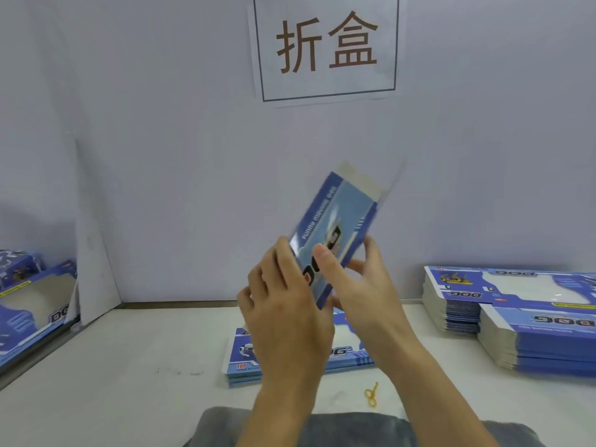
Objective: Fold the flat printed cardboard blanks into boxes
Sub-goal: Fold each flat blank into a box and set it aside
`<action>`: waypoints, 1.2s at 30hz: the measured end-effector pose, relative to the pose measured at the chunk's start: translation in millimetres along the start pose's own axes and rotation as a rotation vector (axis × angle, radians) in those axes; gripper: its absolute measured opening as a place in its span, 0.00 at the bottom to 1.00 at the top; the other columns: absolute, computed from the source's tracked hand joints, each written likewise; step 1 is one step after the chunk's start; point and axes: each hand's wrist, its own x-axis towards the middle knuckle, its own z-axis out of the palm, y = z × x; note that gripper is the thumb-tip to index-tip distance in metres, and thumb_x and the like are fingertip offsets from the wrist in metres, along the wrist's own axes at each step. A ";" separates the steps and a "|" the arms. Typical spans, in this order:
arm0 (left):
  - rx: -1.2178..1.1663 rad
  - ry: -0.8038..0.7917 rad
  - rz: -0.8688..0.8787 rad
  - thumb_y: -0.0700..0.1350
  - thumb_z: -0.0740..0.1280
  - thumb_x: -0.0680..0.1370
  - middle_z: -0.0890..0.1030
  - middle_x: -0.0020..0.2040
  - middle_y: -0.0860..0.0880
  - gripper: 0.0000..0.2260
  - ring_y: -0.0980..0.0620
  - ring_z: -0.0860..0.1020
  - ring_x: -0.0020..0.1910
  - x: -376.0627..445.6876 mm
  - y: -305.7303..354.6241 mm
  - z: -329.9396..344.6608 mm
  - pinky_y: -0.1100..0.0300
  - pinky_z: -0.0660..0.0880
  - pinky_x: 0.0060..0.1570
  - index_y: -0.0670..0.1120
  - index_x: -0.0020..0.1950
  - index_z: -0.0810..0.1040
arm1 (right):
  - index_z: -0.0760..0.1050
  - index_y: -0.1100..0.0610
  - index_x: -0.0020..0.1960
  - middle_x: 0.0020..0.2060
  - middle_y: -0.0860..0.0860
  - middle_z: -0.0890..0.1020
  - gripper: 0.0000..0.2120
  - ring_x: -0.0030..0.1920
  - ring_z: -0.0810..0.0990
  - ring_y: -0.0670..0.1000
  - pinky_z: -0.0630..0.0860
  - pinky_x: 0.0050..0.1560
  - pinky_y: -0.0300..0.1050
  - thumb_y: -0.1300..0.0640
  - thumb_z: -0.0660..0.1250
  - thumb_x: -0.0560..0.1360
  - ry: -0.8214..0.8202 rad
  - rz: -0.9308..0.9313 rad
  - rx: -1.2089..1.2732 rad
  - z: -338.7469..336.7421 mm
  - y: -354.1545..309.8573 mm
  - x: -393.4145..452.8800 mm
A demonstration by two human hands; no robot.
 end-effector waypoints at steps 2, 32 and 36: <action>0.016 0.049 0.092 0.53 0.76 0.70 0.78 0.61 0.42 0.34 0.41 0.78 0.56 -3.0 9.9 0.6 0.47 0.78 0.49 0.41 0.69 0.66 | 0.67 0.44 0.64 0.47 0.39 0.84 0.34 0.47 0.85 0.42 0.82 0.43 0.36 0.38 0.74 0.63 0.087 -0.020 -0.016 0.9 -1.9 -0.5; -1.157 -0.469 -0.343 0.62 0.76 0.64 0.83 0.57 0.57 0.36 0.55 0.82 0.57 28.0 -37.6 -15.4 0.59 0.81 0.53 0.56 0.68 0.70 | 0.79 0.48 0.61 0.50 0.50 0.87 0.26 0.49 0.87 0.53 0.84 0.43 0.46 0.50 0.80 0.65 -0.189 0.078 0.022 -25.6 3.8 -6.1; -1.189 -0.471 -0.305 0.59 0.73 0.65 0.85 0.52 0.51 0.31 0.52 0.85 0.51 26.2 -34.9 -16.5 0.59 0.82 0.49 0.48 0.65 0.75 | 0.56 0.43 0.77 0.54 0.39 0.84 0.48 0.53 0.85 0.43 0.80 0.44 0.32 0.48 0.79 0.64 -0.131 -0.082 -0.100 -22.6 1.2 -1.1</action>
